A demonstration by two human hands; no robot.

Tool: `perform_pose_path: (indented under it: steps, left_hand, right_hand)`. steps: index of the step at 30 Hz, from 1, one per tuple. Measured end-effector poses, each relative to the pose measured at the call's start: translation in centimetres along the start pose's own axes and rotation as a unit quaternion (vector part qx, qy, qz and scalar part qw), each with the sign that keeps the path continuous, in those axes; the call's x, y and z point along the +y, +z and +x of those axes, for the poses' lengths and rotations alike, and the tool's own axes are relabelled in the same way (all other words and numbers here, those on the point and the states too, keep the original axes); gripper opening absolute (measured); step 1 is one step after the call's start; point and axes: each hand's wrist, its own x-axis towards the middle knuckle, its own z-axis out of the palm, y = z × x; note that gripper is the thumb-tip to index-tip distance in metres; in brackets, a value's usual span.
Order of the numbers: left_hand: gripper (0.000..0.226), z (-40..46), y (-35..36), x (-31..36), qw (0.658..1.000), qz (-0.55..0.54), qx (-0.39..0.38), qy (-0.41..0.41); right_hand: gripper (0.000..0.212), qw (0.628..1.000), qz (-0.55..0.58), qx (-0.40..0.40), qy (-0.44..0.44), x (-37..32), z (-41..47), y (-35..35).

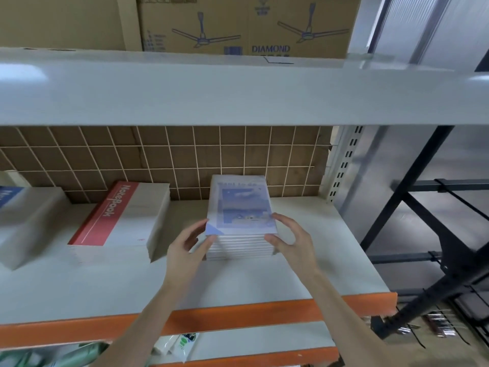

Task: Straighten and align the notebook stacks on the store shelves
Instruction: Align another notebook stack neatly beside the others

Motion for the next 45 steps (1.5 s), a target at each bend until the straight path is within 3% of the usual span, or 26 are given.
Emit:
perform_pose_path:
  steps: [6, 16, 25, 45]
  left_hand:
    - [0.034, -0.1, 0.3, -0.2, 0.999, -0.052, 0.01, -0.009]
    - [0.033, -0.7, 0.0, -0.9, 0.999, -0.047, 0.025, 0.008]
    - [0.031, -0.6, 0.3, -0.9, 0.999, -0.02, 0.025, 0.026]
    - [0.024, -0.6, 0.0, -1.7, 0.999, -0.025, 0.031, 0.03]
  right_hand:
    - [0.044, 0.999, 0.027, -0.001, -0.018, 0.9, -0.1, 0.3]
    - [0.056, 0.999, 0.003, -0.021, -0.026, 1.9, -0.2, 0.1]
    - [0.052, 0.997, 0.064, -0.035, -0.001, 2.1, 0.1, 0.3]
    - [0.041, 0.998, 0.047, -0.023, -0.016, 1.4, -0.8, 0.2]
